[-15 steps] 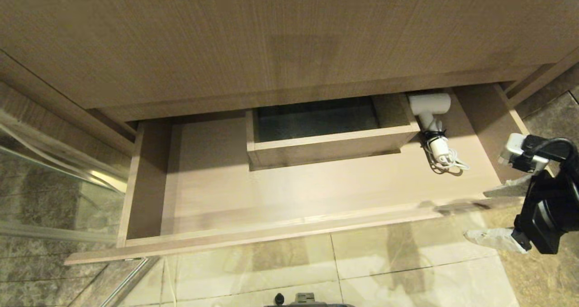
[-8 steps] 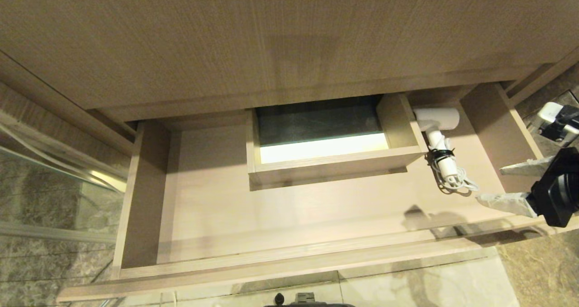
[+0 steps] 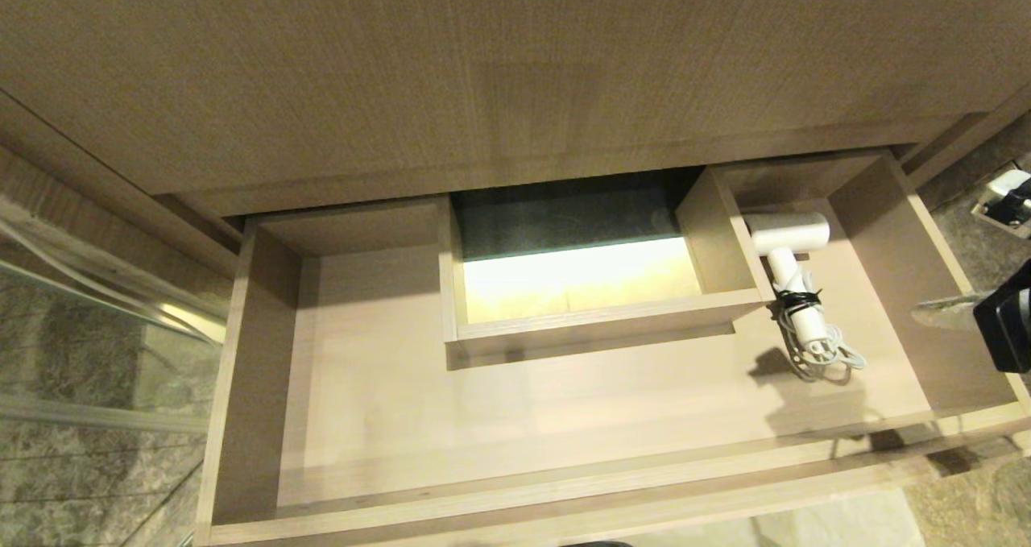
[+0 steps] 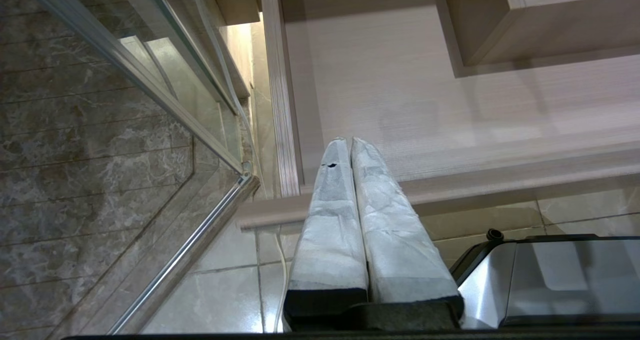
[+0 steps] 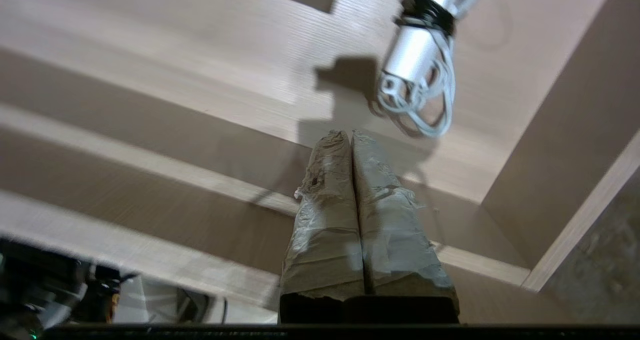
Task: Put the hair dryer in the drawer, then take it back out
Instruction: Pull open the drawer, then pick up the hairdryer
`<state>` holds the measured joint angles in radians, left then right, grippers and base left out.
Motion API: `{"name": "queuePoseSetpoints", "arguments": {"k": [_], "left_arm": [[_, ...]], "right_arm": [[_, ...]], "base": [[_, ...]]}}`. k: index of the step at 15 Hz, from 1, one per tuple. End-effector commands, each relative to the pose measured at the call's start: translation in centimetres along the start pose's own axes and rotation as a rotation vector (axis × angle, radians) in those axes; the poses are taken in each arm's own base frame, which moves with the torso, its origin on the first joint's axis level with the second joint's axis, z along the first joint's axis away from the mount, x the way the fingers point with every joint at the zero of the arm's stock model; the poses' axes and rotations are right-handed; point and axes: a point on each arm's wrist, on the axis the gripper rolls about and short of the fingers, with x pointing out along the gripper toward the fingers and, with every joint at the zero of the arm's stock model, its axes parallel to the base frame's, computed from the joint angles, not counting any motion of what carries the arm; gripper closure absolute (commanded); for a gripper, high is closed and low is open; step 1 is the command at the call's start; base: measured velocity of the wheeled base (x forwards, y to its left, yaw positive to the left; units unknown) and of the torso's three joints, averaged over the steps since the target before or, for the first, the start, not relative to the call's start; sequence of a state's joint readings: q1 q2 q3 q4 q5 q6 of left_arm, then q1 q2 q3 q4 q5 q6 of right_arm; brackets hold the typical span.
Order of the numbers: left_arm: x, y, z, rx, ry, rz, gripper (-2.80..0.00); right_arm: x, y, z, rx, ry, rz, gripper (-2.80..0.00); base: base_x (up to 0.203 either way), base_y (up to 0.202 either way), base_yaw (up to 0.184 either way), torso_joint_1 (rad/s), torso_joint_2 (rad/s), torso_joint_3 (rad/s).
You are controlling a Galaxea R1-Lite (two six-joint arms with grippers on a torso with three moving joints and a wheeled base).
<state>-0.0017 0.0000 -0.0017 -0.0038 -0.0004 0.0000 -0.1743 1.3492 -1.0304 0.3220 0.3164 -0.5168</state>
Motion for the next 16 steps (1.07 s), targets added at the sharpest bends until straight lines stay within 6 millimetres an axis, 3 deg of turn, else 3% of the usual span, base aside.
{"name": "queuePoseSetpoints", "arguments": {"k": [1,4,5,7,10,16], "left_arm": [[0.0,0.0,0.0,0.000,0.000,0.001,0.00],[0.0,0.0,0.0,0.000,-0.001,0.001,0.00],[0.0,0.0,0.0,0.000,-0.001,0.001,0.00],[0.0,0.0,0.0,0.000,-0.001,0.001,0.00],[0.0,0.0,0.0,0.000,-0.001,0.001,0.00],[0.0,0.0,0.0,0.000,0.001,0.001,0.00]], "right_arm": [[3.1,-2.6,-0.3,0.120,0.070,-0.011,0.00],[7.2,-5.8,0.0,0.295,0.151,-0.103,0.00],[8.6,-6.9,0.2,0.377,0.169,-0.160,-2.80],[10.8,-8.4,0.4,0.498,0.180,-0.262,-2.80],[14.6,-9.8,1.0,0.517,0.180,-0.354,-2.80],[18.9,-8.0,3.2,0.622,0.106,-0.304,-2.80]], "base": [[0.000,0.000,0.000,0.000,0.00,0.000],[0.000,0.000,0.000,0.000,0.00,0.000],[0.000,0.000,0.000,0.000,0.00,0.000],[0.000,0.000,0.000,0.000,0.00,0.000],[0.000,0.000,0.000,0.000,0.00,0.000],[0.000,0.000,0.000,0.000,0.00,0.000]]}}
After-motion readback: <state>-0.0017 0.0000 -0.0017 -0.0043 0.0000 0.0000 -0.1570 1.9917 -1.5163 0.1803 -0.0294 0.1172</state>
